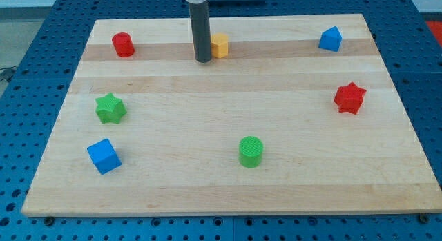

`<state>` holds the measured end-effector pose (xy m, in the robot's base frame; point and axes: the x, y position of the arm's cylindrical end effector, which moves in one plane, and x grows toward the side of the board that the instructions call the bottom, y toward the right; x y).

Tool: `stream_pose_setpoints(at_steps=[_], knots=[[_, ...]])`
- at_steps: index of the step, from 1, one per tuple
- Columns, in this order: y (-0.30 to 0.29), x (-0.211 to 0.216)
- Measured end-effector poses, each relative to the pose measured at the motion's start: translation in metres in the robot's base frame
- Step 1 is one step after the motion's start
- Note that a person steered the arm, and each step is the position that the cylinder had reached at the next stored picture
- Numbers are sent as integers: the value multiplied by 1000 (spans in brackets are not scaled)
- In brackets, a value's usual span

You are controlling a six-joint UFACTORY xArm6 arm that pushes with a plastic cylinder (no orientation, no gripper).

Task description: Point your arm to the left of the green star

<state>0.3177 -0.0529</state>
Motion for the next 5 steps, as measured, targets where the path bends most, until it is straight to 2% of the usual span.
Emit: stream_pose_setpoints(at_steps=[1, 2, 5], knots=[[-16, 6], [-109, 35], [-229, 71]])
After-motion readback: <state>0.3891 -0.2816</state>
